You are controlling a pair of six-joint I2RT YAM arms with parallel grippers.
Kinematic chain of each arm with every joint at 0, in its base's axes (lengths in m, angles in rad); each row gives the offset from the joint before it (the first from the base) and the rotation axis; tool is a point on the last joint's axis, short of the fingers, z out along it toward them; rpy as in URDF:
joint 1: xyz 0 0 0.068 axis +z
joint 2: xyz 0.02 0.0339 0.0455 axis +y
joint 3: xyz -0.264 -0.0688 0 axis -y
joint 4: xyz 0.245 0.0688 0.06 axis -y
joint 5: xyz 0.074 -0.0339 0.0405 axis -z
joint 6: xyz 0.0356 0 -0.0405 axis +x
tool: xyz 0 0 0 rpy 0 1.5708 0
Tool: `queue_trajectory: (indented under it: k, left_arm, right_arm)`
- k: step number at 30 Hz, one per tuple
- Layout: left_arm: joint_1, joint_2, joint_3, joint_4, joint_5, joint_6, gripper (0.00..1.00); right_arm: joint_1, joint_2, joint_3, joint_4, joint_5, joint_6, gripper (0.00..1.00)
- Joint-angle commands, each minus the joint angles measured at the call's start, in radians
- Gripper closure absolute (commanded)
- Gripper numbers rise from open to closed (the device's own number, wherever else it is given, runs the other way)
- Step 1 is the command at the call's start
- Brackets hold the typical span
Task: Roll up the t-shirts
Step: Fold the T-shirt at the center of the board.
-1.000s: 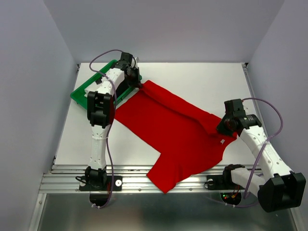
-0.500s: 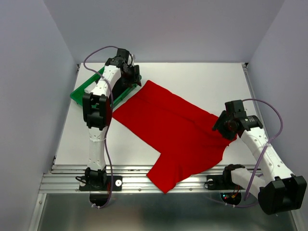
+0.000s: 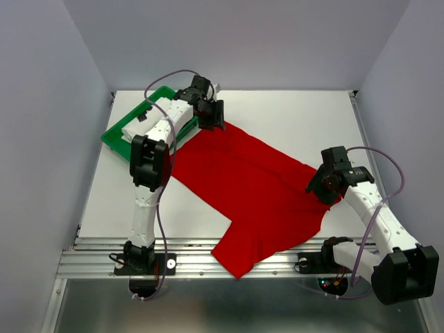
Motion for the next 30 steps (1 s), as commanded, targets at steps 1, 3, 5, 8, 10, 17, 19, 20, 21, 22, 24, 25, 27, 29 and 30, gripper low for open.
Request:
queue_trajectory:
  k: [1,3,5,8,10,17,19,20,21,22,24,25,27,29,30]
  left_arm:
    - [-0.031,0.016,-0.021,0.044,0.023,-0.008,0.40]
    - [-0.034,0.022,-0.050,0.059,0.017,-0.013,0.41]
    - [-0.034,0.022,-0.082,0.070,-0.003,-0.013,0.41]
    - [-0.034,0.030,-0.099,0.076,-0.014,-0.008,0.41]
    - [-0.034,0.038,-0.103,0.075,-0.021,-0.006,0.41]
    - [-0.034,0.051,-0.106,0.078,-0.012,-0.008,0.41]
    - [-0.034,0.051,-0.113,0.084,-0.009,-0.009,0.41]
    - [-0.034,0.051,-0.115,0.085,-0.009,-0.012,0.41]
    - [-0.034,0.050,-0.121,0.087,-0.008,-0.011,0.41]
    - [-0.036,0.048,-0.124,0.090,-0.008,-0.011,0.41]
    - [-0.034,0.047,-0.130,0.092,-0.005,-0.013,0.41]
    - [-0.036,0.047,-0.132,0.092,-0.005,-0.013,0.41]
    - [-0.034,0.045,-0.135,0.095,-0.003,-0.011,0.41]
    - [-0.034,0.047,-0.133,0.093,-0.001,-0.013,0.41]
    - [-0.034,0.047,-0.133,0.093,0.000,-0.011,0.41]
  right_arm:
    - [0.009,0.008,-0.012,0.017,-0.010,0.065,0.45]
    - [0.009,0.000,-0.052,0.026,0.004,0.119,0.44]
    - [0.009,-0.031,-0.093,0.059,0.002,0.168,0.44]
    - [0.009,-0.048,-0.182,0.107,-0.021,0.200,0.44]
    - [0.009,-0.046,-0.216,0.161,-0.051,0.196,0.47]
    - [0.009,-0.015,-0.223,0.227,-0.108,0.141,0.55]
    - [0.019,0.001,-0.218,0.238,-0.108,0.131,0.55]
    - [0.019,0.008,-0.219,0.244,-0.110,0.127,0.55]
    - [0.019,0.015,-0.224,0.264,-0.122,0.125,0.55]
    - [0.019,0.024,-0.226,0.273,-0.130,0.124,0.55]
    - [0.019,0.052,-0.230,0.296,-0.133,0.125,0.55]
    - [0.028,0.058,-0.232,0.302,-0.133,0.125,0.55]
    - [0.028,0.072,-0.233,0.322,-0.134,0.125,0.55]
    - [0.028,0.080,-0.232,0.327,-0.133,0.124,0.57]
    - [0.028,0.089,-0.230,0.331,-0.127,0.121,0.59]
